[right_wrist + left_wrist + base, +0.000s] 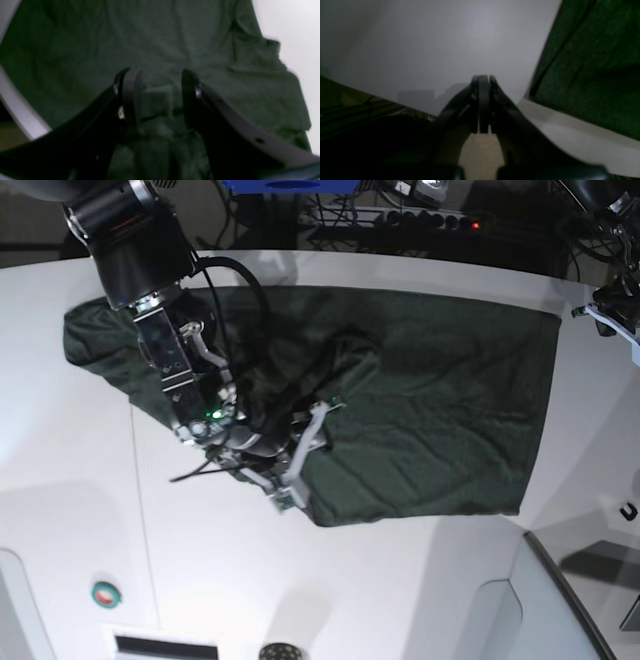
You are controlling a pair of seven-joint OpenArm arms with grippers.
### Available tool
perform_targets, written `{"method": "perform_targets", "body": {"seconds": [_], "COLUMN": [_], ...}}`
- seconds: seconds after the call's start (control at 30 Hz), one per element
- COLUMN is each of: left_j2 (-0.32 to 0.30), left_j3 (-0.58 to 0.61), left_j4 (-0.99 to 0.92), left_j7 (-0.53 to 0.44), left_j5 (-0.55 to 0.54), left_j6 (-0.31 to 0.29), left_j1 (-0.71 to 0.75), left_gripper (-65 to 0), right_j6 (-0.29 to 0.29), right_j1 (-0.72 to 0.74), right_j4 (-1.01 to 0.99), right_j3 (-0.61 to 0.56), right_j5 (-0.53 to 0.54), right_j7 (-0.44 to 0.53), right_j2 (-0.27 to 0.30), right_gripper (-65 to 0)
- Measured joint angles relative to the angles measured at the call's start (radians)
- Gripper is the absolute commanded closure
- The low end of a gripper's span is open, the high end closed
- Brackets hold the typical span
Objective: Layout the t-shirt on the table in an organized manner, then fold the t-shirt properly
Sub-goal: 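Lower the folded fabric with the right gripper and release it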
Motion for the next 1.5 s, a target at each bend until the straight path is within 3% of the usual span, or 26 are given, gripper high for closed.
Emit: {"method": "perform_targets", "body": {"seconds": [0.2, 0.47, 0.97, 1.1, 1.5], "left_j2": [0.002, 0.002, 0.0, 0.001, 0.002], "left_j3": [0.0, 0.0, 0.0, 0.0, 0.0], "left_j4": [0.0, 0.0, 0.069, 0.078, 0.075], "left_j7": [-0.011, -0.011, -0.011, -0.011, -0.011], "left_j5": [-0.002, -0.002, -0.002, -0.002, -0.002], "left_j6": [-0.004, -0.004, -0.004, -0.004, -0.004], "left_j1": [0.026, 0.022, 0.072, 0.074, 0.075], "left_gripper": [0.0, 0.0, 0.0, 0.0, 0.0], "right_j6": [-0.003, -0.003, -0.003, -0.003, -0.003], "right_j1": [-0.01, -0.009, 0.031, 0.053, 0.034], "right_j4": [-0.045, -0.143, -0.226, -0.31, -0.255], "right_j3": [0.196, 0.191, 0.196, 0.196, 0.195], "right_j5": [-0.01, 0.142, 0.147, 0.151, 0.15], "right_j7": [0.002, 0.002, 0.011, 0.066, 0.064], "right_j2": [-0.019, -0.023, -0.026, -0.026, -0.05], "right_gripper": [-24.3, -24.3, -24.3, -24.3, -23.6]}}
